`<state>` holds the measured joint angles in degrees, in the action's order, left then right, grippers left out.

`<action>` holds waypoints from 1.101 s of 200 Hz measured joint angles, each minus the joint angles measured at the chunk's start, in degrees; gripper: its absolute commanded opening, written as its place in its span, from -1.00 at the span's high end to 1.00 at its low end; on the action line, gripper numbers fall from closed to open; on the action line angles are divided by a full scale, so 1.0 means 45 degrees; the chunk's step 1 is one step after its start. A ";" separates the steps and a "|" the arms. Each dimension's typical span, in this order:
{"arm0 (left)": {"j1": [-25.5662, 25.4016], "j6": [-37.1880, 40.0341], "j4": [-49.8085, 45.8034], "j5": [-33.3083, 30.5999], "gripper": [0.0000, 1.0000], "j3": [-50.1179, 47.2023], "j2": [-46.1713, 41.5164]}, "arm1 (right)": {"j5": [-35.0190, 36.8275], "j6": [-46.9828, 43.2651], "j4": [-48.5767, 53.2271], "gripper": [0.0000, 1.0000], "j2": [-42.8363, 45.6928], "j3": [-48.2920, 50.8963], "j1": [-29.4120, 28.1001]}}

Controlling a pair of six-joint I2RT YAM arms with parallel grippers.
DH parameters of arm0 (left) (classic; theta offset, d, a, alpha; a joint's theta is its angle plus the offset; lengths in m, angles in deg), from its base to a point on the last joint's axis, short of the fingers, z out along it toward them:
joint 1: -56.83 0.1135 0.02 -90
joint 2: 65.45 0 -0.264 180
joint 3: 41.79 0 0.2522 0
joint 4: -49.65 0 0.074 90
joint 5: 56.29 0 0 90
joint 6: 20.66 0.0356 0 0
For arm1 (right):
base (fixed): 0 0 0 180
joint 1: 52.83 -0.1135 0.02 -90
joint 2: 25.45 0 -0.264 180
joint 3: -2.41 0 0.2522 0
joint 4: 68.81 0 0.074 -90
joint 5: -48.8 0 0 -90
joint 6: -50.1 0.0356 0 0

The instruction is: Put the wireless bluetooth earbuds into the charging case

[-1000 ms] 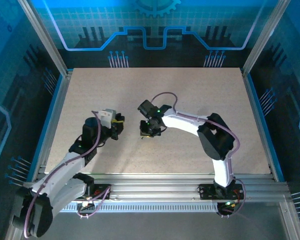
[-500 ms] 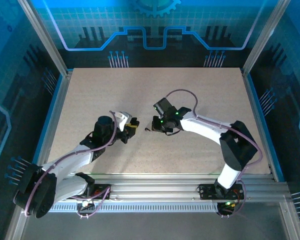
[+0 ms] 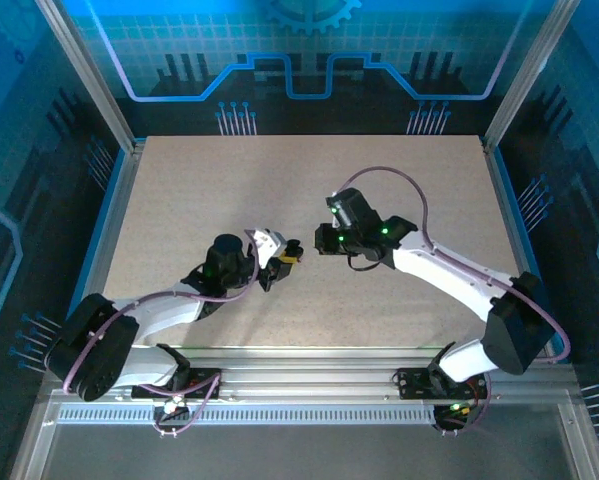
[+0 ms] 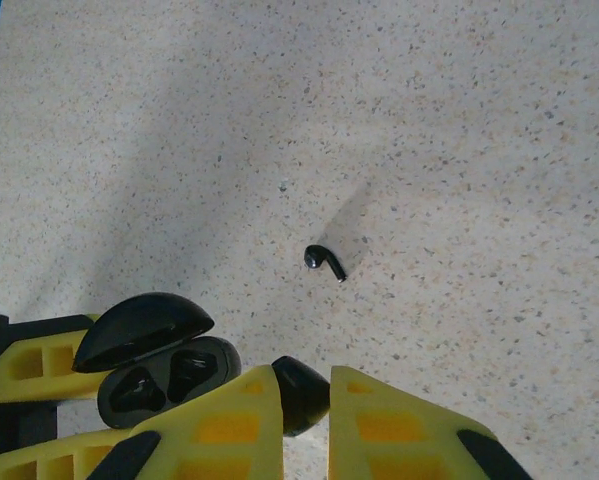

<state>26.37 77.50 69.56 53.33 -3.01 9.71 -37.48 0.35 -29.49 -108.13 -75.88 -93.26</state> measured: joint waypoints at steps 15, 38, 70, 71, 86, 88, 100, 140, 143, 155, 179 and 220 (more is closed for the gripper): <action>-0.0117 0.0291 0.0228 0.0107 0.81 0.0000 0.0175 | -0.0010 -0.0321 -0.0058 0.73 0.0277 0.0209 -0.0005; -0.0228 0.0622 0.0432 0.0228 0.81 0.0005 0.0374 | -0.0063 -0.0777 -0.0248 0.73 0.0554 0.0423 -0.0005; -0.0253 0.0879 0.0612 0.0248 0.81 0.0010 0.0525 | 0.0049 -0.1467 -0.0685 0.73 0.0947 0.0801 -0.0262; -0.0253 0.0884 0.0612 0.0248 0.81 0.0010 0.0529 | 0.0053 -0.1486 -0.0695 0.73 0.0957 0.0811 -0.0277; -0.0253 0.0894 0.0636 0.0243 0.81 0.0010 0.0554 | 0.0097 -0.1773 -0.0840 0.73 0.1161 0.0918 -0.0520; -0.0253 0.0894 0.0641 0.0243 0.81 0.0010 0.0554 | 0.0107 -0.1826 -0.0850 0.73 0.1180 0.0918 -0.0549; -0.0253 0.0894 0.0690 0.0248 0.81 0.0010 0.0554 | 0.0146 -0.1987 -0.0962 0.72 0.1263 0.0918 -0.0685; -0.0253 0.0903 0.0695 0.0282 0.81 0.0058 0.0554 | 0.0185 -0.2395 -0.1166 0.72 0.1297 0.0918 -0.0923; -0.0253 0.0899 0.0695 0.0282 0.81 0.0078 0.0554 | 0.0185 -0.2419 -0.1180 0.72 0.1297 0.0918 -0.0942; -0.0253 0.0903 0.0699 0.0282 0.81 0.0136 0.0554 | 0.0185 -0.2492 -0.1239 0.72 0.1273 0.0918 -0.1020; -0.0272 0.0903 0.0738 0.0287 0.80 0.0185 0.0554 | 0.0185 -0.2642 -0.1389 0.72 0.1122 0.0913 -0.1180; -0.0272 0.0903 0.0865 0.0291 0.81 0.0199 0.0549 | 0.0189 -0.2871 -0.1511 0.73 0.0651 0.0903 -0.1443</action>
<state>25.15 81.57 73.45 54.64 -2.12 12.18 -36.62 -12.57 -36.29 -105.20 -71.82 -99.75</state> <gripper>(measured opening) 0.191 0.141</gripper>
